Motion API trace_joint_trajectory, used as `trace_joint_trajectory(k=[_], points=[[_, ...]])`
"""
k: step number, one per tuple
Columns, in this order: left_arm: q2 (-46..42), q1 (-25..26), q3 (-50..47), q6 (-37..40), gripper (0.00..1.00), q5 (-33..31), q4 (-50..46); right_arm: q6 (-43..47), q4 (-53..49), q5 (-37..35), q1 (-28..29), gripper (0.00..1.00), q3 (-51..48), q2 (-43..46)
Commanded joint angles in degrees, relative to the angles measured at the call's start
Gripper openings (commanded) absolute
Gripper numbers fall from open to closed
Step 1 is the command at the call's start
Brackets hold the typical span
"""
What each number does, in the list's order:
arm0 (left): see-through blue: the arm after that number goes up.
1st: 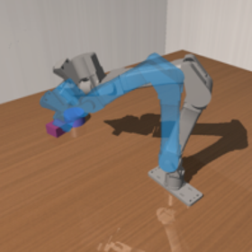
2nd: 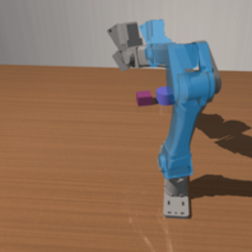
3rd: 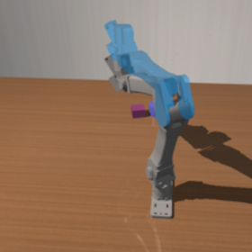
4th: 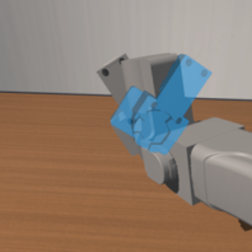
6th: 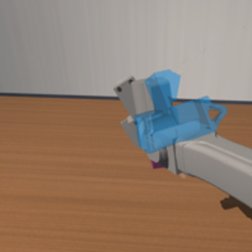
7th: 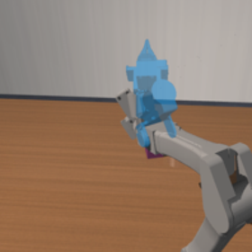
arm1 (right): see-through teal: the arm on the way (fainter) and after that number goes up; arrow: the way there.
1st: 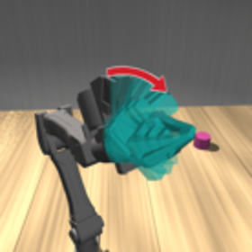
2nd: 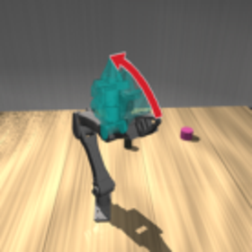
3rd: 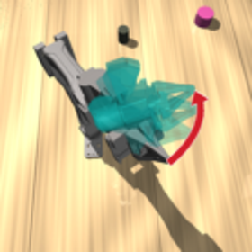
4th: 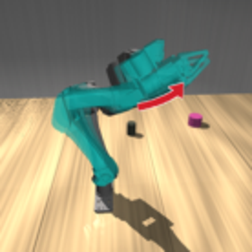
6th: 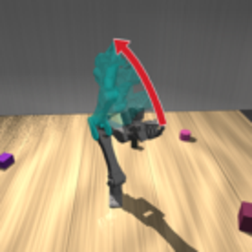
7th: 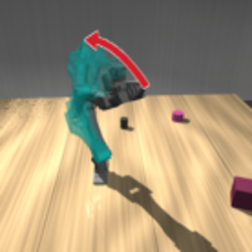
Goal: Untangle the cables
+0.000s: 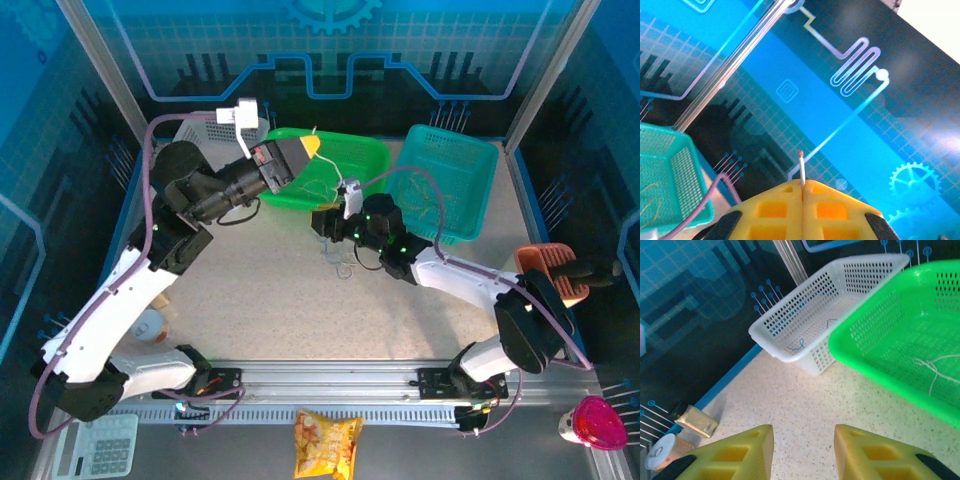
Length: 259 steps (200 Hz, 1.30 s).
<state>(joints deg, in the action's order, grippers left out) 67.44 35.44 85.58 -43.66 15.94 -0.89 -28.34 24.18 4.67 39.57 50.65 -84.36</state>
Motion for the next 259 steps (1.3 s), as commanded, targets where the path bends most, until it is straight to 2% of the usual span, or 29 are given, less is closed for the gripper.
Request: trace_joint_trajectory(k=[1, 40, 59, 96, 113, 123, 144, 174, 212, 259], points=[[0.97, 0.41, 3.45, -1.25, 0.0, 0.49, 2.82, -1.49, 4.87, -2.38, 0.7, 0.34, -2.98, -1.47], [2.56, 0.42, 8.33, 0.02, 0.0, 0.6, 1.58, -2.6, 6.32, -3.61, 0.85, 0.35, -6.63, -2.91], [2.95, 0.4, 10.82, 1.96, 0.0, 0.1, -0.16, -3.02, 6.49, -4.03, 0.97, 0.46, -8.38, -3.09], [2.53, 0.24, 12.59, 4.1, 0.0, -1.22, -1.32, -3.78, 7.5, -4.7, 1.06, 0.47, -11.29, -2.83], [2.43, 0.11, 12.85, 4.26, 0.0, -1.27, -1.45, -4.17, 7.94, -4.69, 1.15, 0.59, -11.86, -2.98], [2.44, 0.07, 12.86, 4.19, 0.0, -1.18, -1.41, -4.18, 7.98, -4.68, 1.35, 0.61, -11.97, -3.16], [2.43, -0.01, 12.85, 4.18, 0.0, -1.09, -1.49, -4.17, 8.51, -4.03, 1.54, 0.46, -11.93, -3.7], [2.17, -0.27, 12.86, 4.55, 0.0, -1.41, -1.81, -4.18, 8.39, -3.34, 1.56, 0.0, -11.77, -4.24], [2.54, -0.8, 14.64, 5.38, 0.0, -2.05, -2.56, -4.96, 7.98, -5.31, 1.56, 0.0, -13.44, -4.57], [5.22, -2.93, 22.76, 7.35, 0.0, -2.47, -5.48, -5.75, 8.96, -7.27, 2.22, 0.0, -16.37, -6.14]])
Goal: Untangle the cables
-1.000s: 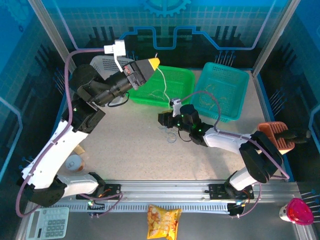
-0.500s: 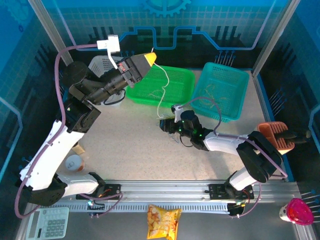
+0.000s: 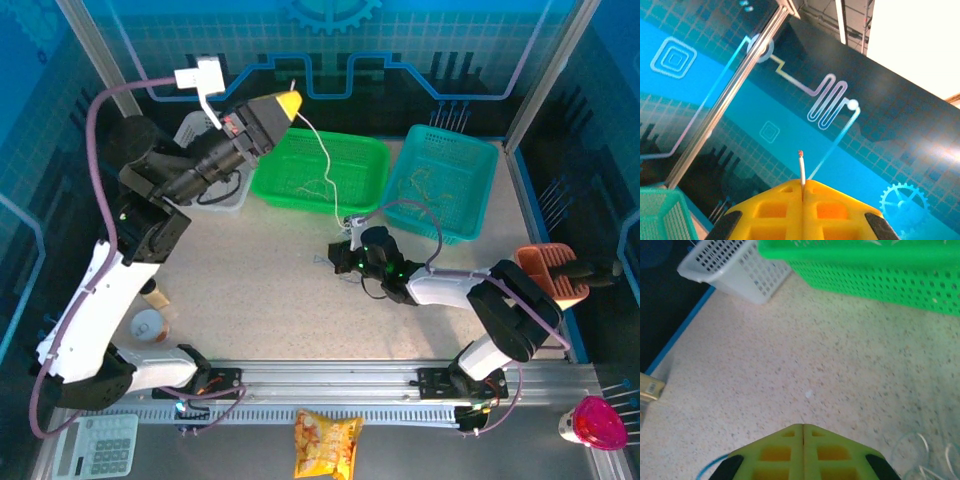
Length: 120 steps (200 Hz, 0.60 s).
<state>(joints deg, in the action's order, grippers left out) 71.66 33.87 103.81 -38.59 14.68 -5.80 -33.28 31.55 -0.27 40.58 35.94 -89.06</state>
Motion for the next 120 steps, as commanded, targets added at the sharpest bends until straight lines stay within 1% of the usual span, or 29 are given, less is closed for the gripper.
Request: trace_joint_trajectory(k=[1, 33, 55, 120], points=[[1.06, -1.39, 4.72, 2.29, 0.0, -1.22, -0.55, -0.82, 1.63, -2.39, 1.19, 0.0, -1.71, -1.46], [2.88, -3.44, 10.03, 2.55, 0.0, -1.3, -1.1, -1.07, 2.15, -3.5, 1.79, 0.0, -3.37, -2.23], [3.91, -3.98, 12.56, 2.63, 0.0, -0.89, -1.53, -1.26, 2.63, -3.83, 1.98, 0.0, -4.17, -2.33], [3.97, -4.69, 11.25, 2.29, 0.0, -1.05, -1.22, -0.47, 0.65, -3.44, 2.88, 0.0, -3.18, -0.58]])
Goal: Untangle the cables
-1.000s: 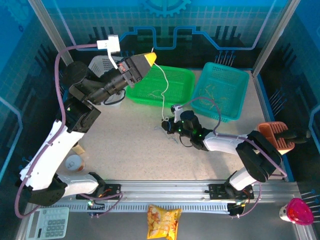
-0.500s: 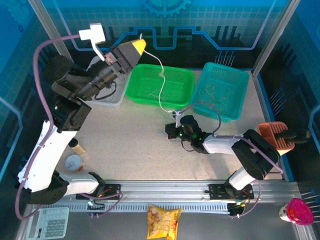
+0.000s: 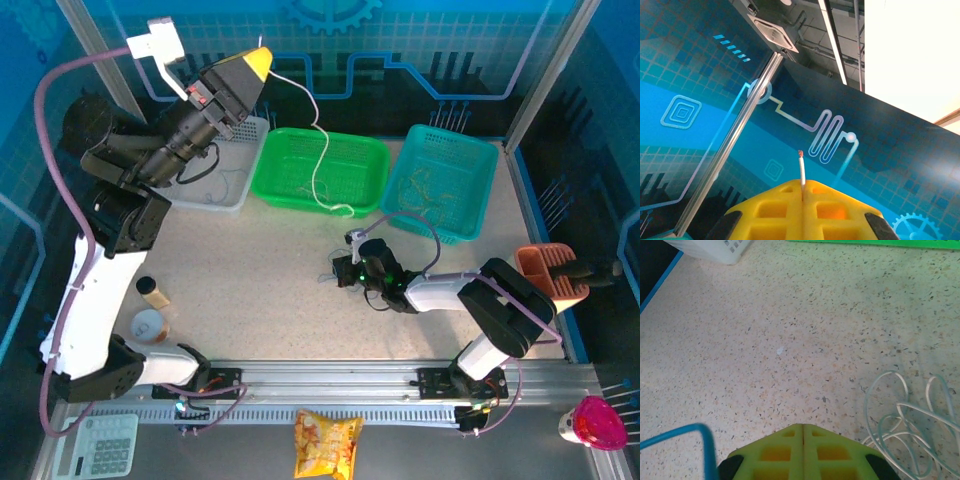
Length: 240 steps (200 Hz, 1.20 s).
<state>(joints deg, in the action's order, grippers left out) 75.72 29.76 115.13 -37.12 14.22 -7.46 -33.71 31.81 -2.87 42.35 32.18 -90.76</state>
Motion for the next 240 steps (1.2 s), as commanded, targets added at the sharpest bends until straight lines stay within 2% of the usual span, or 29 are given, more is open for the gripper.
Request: trace_joint_trajectory(k=[1, 94, 134, 157, 200, 214, 240], points=[[-0.12, -0.58, -0.12, 0.83, 0.0, -0.64, 0.48, 0.01, 0.28, -0.92, 1.14, 0.0, 0.64, 1.2], [-0.73, -2.29, -4.39, 0.19, 0.0, -1.1, 1.75, 1.46, -6.72, -2.97, 2.29, 0.0, 2.02, 8.49], [-0.6, -4.01, -8.07, -0.4, 0.0, -1.13, 2.45, 1.9, -10.42, -3.93, 2.91, 0.18, 1.89, 12.31], [0.59, -5.93, -10.34, -0.67, 0.0, -1.11, 2.81, 1.99, -12.08, -4.39, 3.31, 0.24, 1.42, 14.56], [8.19, -10.79, -12.02, -0.31, 0.0, 1.56, 4.67, 1.72, -15.51, -5.68, 3.64, 0.49, -0.14, 19.49], [12.01, -11.59, -11.04, 2.14, 0.0, 1.47, 4.12, 1.94, -17.96, -6.3, 3.7, 0.53, -0.19, 21.81], [19.61, -12.59, -9.08, 5.05, 0.0, 1.51, 3.62, 2.84, -23.26, -8.23, 3.7, 0.54, 0.59, 26.71]])
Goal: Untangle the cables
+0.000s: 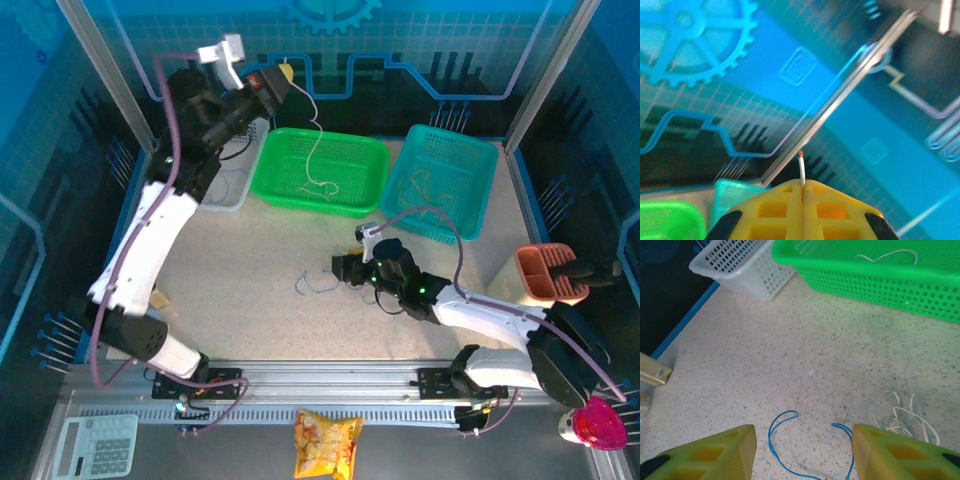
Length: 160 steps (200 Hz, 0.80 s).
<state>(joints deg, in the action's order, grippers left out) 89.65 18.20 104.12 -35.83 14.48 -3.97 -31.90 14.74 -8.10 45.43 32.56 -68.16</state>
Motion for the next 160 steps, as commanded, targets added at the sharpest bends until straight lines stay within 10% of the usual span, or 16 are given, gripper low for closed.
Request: trace_joint_trajectory(k=[1, 98, 160], points=[[5.97, -1.04, 2.04, 3.84, 0.0, 1.34, 0.11, 1.04, -6.34, -3.08, 0.58, 0.54, 0.27, 4.27], [24.59, -1.37, 10.6, 8.38, 0.11, 1.62, -10.81, 1.05, -17.55, -8.69, 0.07, 0.54, 0.14, 14.77], [22.77, -2.17, 8.5, 11.01, 0.91, -2.52, -15.97, 1.14, -18.07, -8.86, -0.12, 0.54, 0.56, 14.57]])
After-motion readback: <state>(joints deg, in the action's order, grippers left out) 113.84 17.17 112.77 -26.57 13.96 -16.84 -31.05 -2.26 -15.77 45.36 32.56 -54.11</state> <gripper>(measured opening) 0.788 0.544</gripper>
